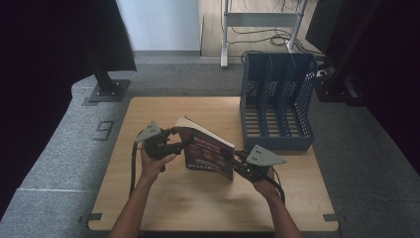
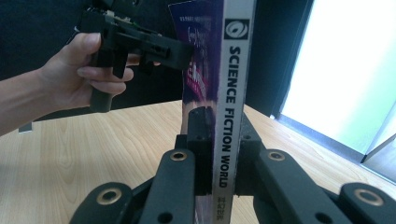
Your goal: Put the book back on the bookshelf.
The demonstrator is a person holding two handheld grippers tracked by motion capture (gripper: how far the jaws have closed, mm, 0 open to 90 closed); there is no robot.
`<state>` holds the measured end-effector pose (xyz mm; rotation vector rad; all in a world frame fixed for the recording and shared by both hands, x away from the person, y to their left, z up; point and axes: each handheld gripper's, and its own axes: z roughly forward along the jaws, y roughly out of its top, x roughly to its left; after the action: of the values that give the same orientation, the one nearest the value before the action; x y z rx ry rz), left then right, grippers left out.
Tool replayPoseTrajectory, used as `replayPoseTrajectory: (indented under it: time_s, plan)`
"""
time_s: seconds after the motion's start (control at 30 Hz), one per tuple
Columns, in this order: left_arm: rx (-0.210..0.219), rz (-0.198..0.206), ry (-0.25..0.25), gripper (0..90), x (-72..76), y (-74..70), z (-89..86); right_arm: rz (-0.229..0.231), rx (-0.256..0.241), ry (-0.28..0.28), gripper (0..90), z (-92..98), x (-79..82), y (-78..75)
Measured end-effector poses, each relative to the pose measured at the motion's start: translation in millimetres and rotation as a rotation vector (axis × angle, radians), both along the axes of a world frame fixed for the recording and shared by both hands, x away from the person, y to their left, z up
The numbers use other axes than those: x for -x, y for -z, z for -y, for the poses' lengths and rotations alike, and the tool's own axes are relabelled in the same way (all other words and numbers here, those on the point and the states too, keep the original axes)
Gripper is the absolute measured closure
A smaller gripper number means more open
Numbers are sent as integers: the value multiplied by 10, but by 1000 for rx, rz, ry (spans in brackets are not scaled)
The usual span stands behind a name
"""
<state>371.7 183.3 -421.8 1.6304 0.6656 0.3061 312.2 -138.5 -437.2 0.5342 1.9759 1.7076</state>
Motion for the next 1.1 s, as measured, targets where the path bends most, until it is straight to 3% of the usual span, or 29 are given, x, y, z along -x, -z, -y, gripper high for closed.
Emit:
replayPoseTrajectory:
  time_s: [0.37,0.7,0.83,1.1]
  plan:
    - [-1,-10,28,280,-2,-21,29,-8,22,-7,724,-88,-35,-14]
    - [-1,-20,30,282,-1,-20,33,-30,26,2,729,-246,-176,-86]
    - [-8,-27,31,284,-7,-8,43,-50,42,5,772,-300,-221,-87]
    - [-22,-27,-1,282,-2,22,31,-53,38,43,813,-299,-235,-88]
